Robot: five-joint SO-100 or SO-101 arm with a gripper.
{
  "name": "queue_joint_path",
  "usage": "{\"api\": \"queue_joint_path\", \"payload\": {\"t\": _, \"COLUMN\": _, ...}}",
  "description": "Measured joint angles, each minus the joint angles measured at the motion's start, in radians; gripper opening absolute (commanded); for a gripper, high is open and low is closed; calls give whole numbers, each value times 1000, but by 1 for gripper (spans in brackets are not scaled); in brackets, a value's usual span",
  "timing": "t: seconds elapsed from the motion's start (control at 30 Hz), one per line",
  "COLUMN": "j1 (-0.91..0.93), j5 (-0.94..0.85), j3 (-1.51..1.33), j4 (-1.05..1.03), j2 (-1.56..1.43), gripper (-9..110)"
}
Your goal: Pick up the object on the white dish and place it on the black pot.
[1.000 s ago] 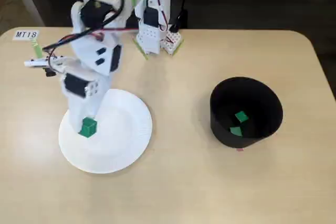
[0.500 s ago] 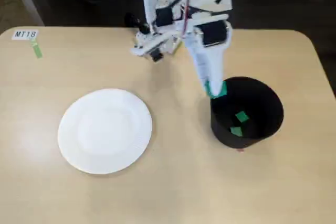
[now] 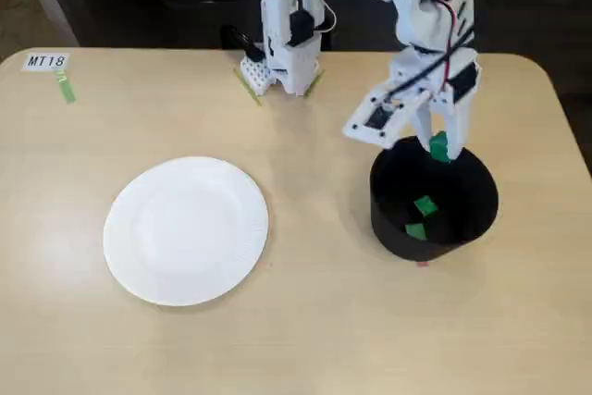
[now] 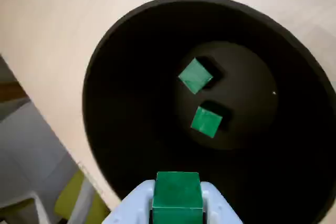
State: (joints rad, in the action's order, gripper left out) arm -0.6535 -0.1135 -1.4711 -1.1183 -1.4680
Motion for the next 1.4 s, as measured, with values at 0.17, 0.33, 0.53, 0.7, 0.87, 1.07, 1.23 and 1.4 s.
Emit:
{"api": "queue_joint_path", "payload": {"t": 0.17, "j1": -12, "j5": -5, "j3": 0, "j4": 61, "j2": 115, "gripper": 0}}
{"api": "queue_joint_path", "payload": {"t": 0.33, "j1": -8, "j5": -20, "j3": 0, "j4": 98, "j2": 183, "gripper": 0}}
{"api": "queue_joint_path", "payload": {"t": 0.53, "j1": -6, "j5": -51, "j3": 0, "j4": 100, "j2": 193, "gripper": 30}}
{"api": "queue_joint_path", "payload": {"t": 0.7, "j1": -14, "j5": -75, "j3": 0, "j4": 94, "j2": 193, "gripper": 39}}
{"api": "queue_joint_path", "payload": {"t": 0.87, "j1": -11, "j5": -71, "j3": 0, "j4": 84, "j2": 144, "gripper": 10}}
{"api": "queue_joint_path", "payload": {"t": 1.07, "j1": 43, "j5": -37, "j3": 0, "j4": 18, "j2": -21, "gripper": 0}}
{"api": "queue_joint_path", "payload": {"t": 1.23, "j1": 135, "j5": -15, "j3": 0, "j4": 5, "j2": -261, "gripper": 0}}
{"api": "queue_joint_path", "payload": {"t": 1.4, "j1": 296, "j5": 83, "j3": -35, "j4": 9, "j2": -529, "gripper": 0}}
